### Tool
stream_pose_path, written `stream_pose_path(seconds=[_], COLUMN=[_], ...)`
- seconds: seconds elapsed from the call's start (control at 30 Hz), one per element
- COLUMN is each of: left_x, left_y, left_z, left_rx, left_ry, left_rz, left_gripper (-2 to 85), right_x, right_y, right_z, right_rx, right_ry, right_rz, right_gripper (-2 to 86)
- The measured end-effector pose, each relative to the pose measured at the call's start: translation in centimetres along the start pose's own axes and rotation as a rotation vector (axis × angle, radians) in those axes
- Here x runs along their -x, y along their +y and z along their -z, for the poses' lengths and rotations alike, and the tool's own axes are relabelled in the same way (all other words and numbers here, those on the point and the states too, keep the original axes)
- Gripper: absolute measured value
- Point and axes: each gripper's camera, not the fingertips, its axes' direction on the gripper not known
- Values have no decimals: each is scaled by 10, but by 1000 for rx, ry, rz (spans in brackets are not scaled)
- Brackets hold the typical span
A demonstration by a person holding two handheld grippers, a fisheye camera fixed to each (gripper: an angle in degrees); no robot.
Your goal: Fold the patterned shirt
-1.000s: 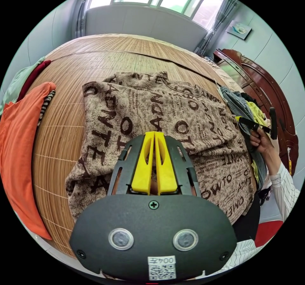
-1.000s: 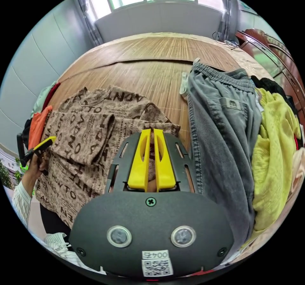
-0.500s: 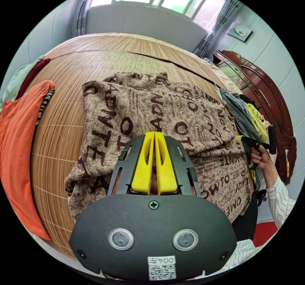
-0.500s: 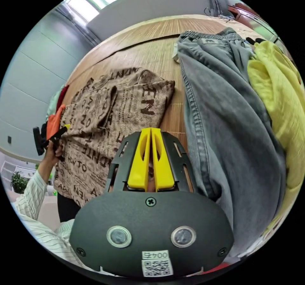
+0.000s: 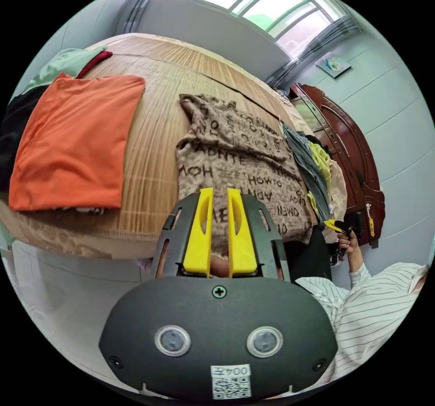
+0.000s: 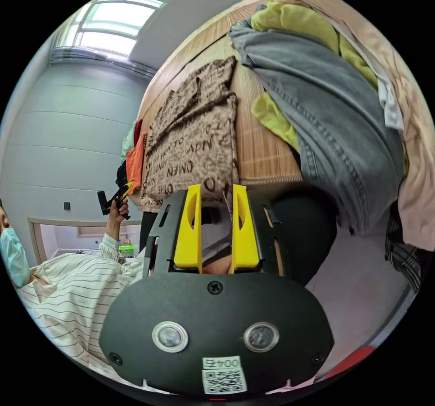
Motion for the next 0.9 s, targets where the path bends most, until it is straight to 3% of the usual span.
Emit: stream_pose_path(seconds=[0.27,0.5,0.8,0.9], left_x=[60,76,65,67], left_y=[91,96,82,79], left_z=[32,38,17,15], left_rx=[8,67,191,205], left_ry=[69,72,158,112], left_rz=[154,144,58,47], left_gripper=[116,146,165,139], right_x=[-13,-34,-50,-56], right_y=[-17,-36,-28,-24], right_z=[-79,-109,-127,-131], right_rx=[286,353,403,398], right_ry=[197,138,143,141], right_rz=[38,-14,-13,-19], right_gripper=[164,164,96,53])
